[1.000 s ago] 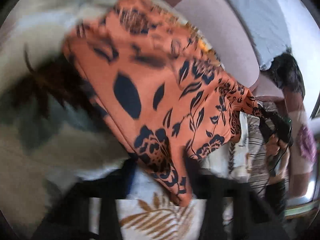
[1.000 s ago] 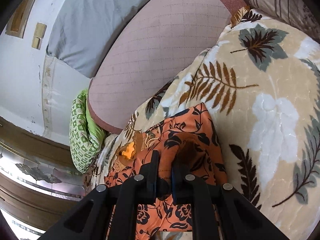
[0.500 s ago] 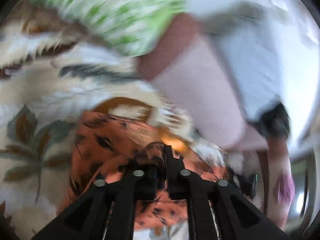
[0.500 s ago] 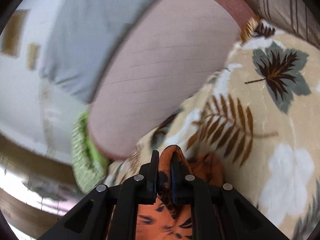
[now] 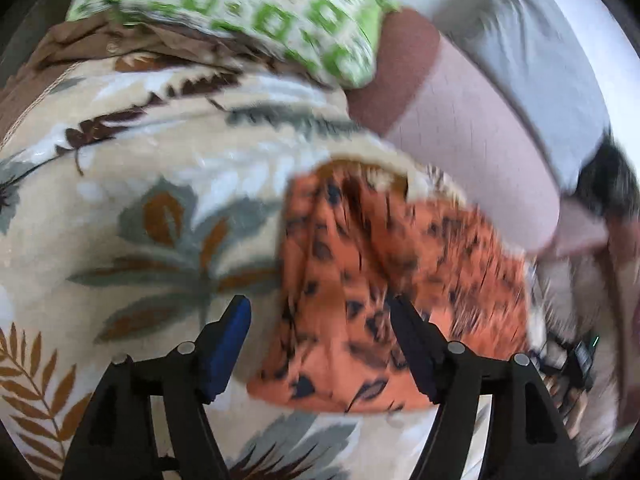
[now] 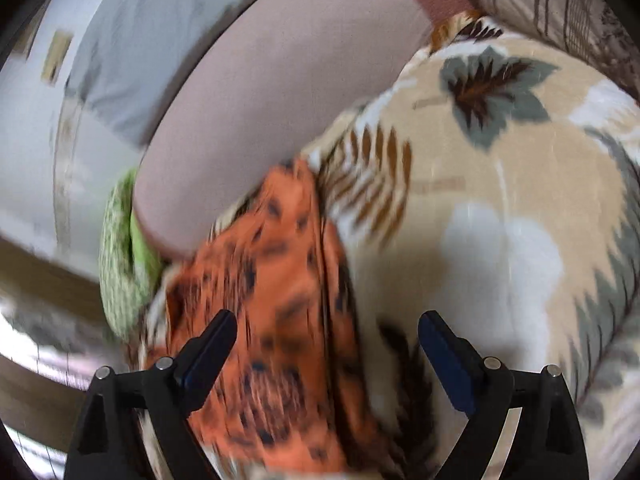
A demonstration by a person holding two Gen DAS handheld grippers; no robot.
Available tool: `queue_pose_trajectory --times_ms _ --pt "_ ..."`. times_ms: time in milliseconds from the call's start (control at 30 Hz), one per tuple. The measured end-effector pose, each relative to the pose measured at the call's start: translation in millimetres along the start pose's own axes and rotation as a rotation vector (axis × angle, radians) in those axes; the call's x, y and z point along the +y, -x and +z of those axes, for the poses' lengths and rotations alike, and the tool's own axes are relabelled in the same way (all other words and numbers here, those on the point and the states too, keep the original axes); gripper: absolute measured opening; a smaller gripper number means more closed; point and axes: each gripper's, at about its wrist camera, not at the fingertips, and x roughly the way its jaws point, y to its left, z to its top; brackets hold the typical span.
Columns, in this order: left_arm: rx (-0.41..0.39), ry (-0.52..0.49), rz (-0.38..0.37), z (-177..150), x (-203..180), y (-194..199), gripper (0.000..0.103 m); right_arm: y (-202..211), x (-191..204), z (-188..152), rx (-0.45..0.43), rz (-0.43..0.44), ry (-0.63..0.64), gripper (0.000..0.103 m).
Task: Fold small clothes
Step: 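Lift the hem with both tools and fold it toward the collar, then open both tools and release the folded blouse onto the blanket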
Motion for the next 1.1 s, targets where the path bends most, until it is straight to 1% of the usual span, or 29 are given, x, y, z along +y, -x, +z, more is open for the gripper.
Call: queue_pose_trajectory --times_ms 33,67,100,133,167,200,233,267,300,333,367,400,433,467,533,633,700,733,800,833,900,933,967,1000,1033,1067,1100 --pt "0.036 -0.007 0.001 -5 -2 -8 0.073 -8 1 -10 0.052 -0.001 0.021 0.094" --pt "0.084 -0.008 -0.001 -12 -3 -21 0.073 -14 2 -18 0.079 -0.006 0.036 0.094" --pt "0.101 -0.011 0.014 -15 -3 -28 0.073 -20 1 -23 0.106 -0.019 0.051 0.094" --pt "0.103 -0.025 0.045 -18 -5 -36 0.073 -26 5 -28 0.117 -0.033 0.073 0.094" --pt "0.089 -0.058 0.076 -19 -9 -40 0.073 -29 11 -29 0.109 -0.045 0.100 0.094" --pt "0.085 -0.077 0.095 -18 -13 -42 0.073 -33 17 -30 0.115 -0.045 0.120 0.094" --pt "0.087 -0.087 0.124 -16 -18 -44 0.067 -36 22 -29 0.125 -0.042 0.141 0.091" --pt "0.092 -0.096 0.163 -14 -23 -46 0.046 -44 29 -28 0.148 -0.061 0.166 0.077" --pt "0.103 -0.110 0.196 -11 -27 -48 0.024 -48 33 -30 0.171 -0.095 0.180 0.069" --pt "0.117 -0.103 0.191 -9 -28 -49 0.019 -55 40 -29 0.194 -0.150 0.212 0.057" --pt "0.136 -0.072 0.184 -4 -26 -49 0.016 -56 44 -28 0.205 -0.167 0.219 0.040" --pt "0.139 -0.056 0.188 -1 -25 -48 0.015 -55 46 -26 0.213 -0.165 0.209 0.034" --pt "0.140 -0.043 0.196 2 -26 -46 0.015 -51 49 -24 0.207 -0.167 0.199 0.025" --pt "0.138 -0.036 0.200 3 -26 -43 0.014 -45 51 -23 0.199 -0.172 0.192 0.020" --pt "0.100 -0.048 0.203 5 -33 -24 0.014 -32 61 -24 0.181 -0.169 0.206 0.017" --pt "0.064 -0.044 0.165 5 -42 10 0.013 -1 80 -28 0.159 -0.149 0.227 0.015" --pt "0.028 -0.084 0.162 -7 -52 39 0.014 20 91 -35 0.146 -0.132 0.239 0.014" --pt "0.014 -0.101 0.166 -14 -57 51 0.013 33 99 -44 0.143 -0.126 0.254 0.014" --pt "0.003 -0.104 0.146 -43 -58 76 0.013 58 105 -65 0.138 -0.121 0.273 0.014" --pt "0.006 -0.101 0.137 -57 -56 86 0.014 73 103 -82 0.145 -0.114 0.273 0.014" --pt "0.021 -0.069 0.115 -99 -38 104 0.014 94 93 -118 0.162 -0.113 0.269 0.014" --pt "0.053 -0.035 0.103 -124 -22 106 0.015 102 78 -144 0.192 -0.114 0.238 0.014" --pt "0.078 -0.019 0.101 -139 -12 99 0.016 102 67 -158 0.219 -0.118 0.216 0.018" --pt "0.120 0.002 0.109 -158 4 90 0.017 99 53 -178 0.262 -0.133 0.203 0.018" --pt "0.156 0.021 0.131 -171 17 80 0.017 94 37 -199 0.286 -0.169 0.202 0.019" --pt "0.160 0.040 0.160 -183 32 75 0.029 93 26 -210 0.272 -0.199 0.195 0.023" --pt "0.130 0.075 0.128 -185 42 78 0.035 98 17 -217 0.241 -0.185 0.173 0.024"
